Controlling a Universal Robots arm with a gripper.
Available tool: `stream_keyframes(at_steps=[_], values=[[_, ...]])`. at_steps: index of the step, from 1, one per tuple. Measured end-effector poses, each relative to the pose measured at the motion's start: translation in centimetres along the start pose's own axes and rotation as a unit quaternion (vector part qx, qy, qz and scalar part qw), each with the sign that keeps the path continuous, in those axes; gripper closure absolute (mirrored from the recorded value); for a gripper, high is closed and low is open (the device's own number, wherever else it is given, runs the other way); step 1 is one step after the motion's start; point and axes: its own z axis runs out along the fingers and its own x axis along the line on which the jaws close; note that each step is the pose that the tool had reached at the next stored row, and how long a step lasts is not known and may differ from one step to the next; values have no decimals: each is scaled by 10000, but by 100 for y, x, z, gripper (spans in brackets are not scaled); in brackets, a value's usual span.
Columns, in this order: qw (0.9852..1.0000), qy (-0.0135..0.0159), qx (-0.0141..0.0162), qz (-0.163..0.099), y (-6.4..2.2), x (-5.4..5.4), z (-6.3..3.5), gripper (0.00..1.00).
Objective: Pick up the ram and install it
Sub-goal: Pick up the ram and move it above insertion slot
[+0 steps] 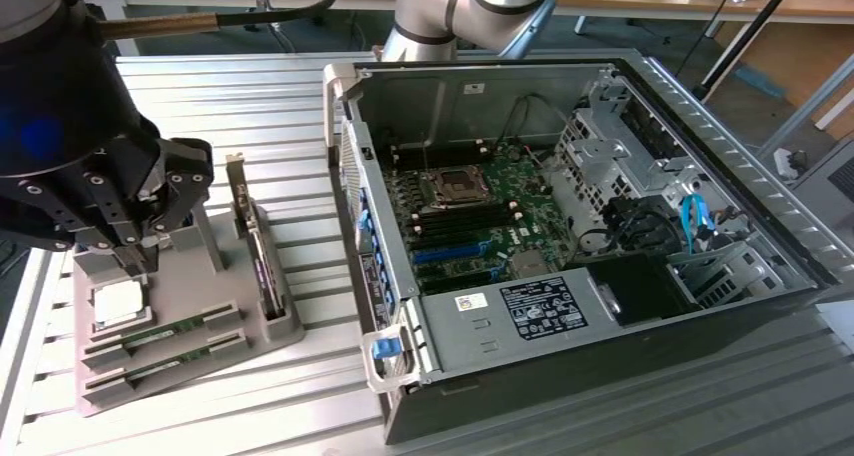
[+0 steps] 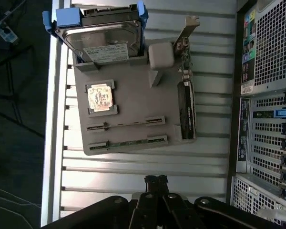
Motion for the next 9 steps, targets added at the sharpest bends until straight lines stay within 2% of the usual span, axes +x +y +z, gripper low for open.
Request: stream_keyframes(at_steps=[4,6,7,9], values=[[9993,12,-9,-366,0,0,2,89],[9979,21,-16,-648,0,0,5,89],[9967,27,-20,-813,0,0,7,89],[9949,33,-25,-1005,0,0,10,89]])
